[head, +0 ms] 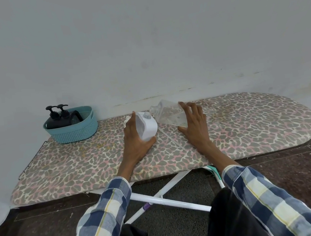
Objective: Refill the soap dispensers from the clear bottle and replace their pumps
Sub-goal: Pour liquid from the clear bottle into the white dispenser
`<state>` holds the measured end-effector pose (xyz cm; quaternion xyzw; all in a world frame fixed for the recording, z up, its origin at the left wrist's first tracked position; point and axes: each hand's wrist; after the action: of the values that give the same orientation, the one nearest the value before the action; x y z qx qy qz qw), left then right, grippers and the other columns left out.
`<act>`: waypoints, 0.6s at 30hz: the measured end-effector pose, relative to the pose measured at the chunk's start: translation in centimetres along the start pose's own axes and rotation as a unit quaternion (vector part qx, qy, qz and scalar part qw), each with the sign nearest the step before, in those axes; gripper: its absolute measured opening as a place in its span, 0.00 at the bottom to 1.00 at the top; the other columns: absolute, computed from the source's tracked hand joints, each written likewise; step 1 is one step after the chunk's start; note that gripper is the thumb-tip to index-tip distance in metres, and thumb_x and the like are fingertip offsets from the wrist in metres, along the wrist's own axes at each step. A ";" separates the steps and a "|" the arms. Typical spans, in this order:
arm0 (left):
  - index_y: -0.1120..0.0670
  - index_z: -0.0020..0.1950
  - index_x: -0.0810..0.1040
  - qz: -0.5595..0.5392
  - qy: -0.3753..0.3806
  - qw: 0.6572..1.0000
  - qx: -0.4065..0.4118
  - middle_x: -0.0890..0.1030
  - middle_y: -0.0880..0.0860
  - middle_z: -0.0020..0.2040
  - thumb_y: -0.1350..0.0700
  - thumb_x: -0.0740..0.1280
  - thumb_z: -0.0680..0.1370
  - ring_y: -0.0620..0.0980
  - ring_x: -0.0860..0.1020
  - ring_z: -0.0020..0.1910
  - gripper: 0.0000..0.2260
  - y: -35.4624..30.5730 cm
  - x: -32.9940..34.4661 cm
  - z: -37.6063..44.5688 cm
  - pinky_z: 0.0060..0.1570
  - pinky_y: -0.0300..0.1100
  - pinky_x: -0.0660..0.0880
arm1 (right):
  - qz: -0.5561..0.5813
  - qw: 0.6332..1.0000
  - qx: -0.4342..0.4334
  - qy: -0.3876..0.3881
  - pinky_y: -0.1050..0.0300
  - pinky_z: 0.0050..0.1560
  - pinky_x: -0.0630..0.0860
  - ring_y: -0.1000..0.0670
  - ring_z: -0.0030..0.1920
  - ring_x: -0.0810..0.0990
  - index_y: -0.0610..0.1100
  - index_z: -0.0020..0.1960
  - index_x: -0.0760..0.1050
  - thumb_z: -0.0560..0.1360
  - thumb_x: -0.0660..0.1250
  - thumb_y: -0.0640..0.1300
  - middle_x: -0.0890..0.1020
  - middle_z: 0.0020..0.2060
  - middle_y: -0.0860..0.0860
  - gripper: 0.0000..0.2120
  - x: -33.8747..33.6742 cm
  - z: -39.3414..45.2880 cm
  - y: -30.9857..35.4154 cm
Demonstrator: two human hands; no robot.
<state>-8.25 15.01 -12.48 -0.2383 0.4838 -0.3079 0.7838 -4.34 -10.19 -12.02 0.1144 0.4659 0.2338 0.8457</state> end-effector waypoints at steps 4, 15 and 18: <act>0.46 0.84 0.55 -0.022 -0.042 0.998 -0.030 0.62 0.48 0.73 0.37 0.84 0.65 0.53 0.66 0.74 0.56 0.2 0.1 0.1 0.70 0.54 0.72 | 0.006 1.000 0.007 -0.008 0.32 0.68 0.75 0.42 0.74 0.67 0.53 0.83 0.59 0.70 0.84 0.49 0.67 0.75 0.47 0.50 0.1 0.1 -0.1; 0.47 0.80 0.56 -0.141 -0.015 0.984 -0.108 0.67 0.50 0.72 0.34 0.85 0.64 0.53 0.73 0.66 0.55 -0.1 -0.3 0.5 0.36 0.32 0.82 | 0.035 0.998 0.039 -0.021 0.34 0.67 0.75 0.41 0.73 0.67 0.55 0.81 0.60 0.70 0.83 0.48 0.67 0.74 0.47 0.48 0.3 0.2 -0.3; 0.51 0.80 0.58 -0.106 -0.022 0.990 -0.091 0.69 0.51 0.72 0.26 0.80 0.64 0.53 0.73 0.67 0.56 0.2 -0.4 0.5 0.50 0.38 0.79 | 0.037 0.998 0.042 -0.021 0.34 0.68 0.75 0.41 0.74 0.66 0.55 0.81 0.60 0.70 0.84 0.49 0.67 0.74 0.47 0.48 0.3 0.2 -0.4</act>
<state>-7.89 15.48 -12.14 -0.3653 0.4642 -0.3388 0.7323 -3.86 -10.39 -12.30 0.1717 0.4528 0.2425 0.8406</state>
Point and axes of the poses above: each hand's wrist, its own z-axis towards the middle knuckle, its own x-axis out of the palm, y = z × x
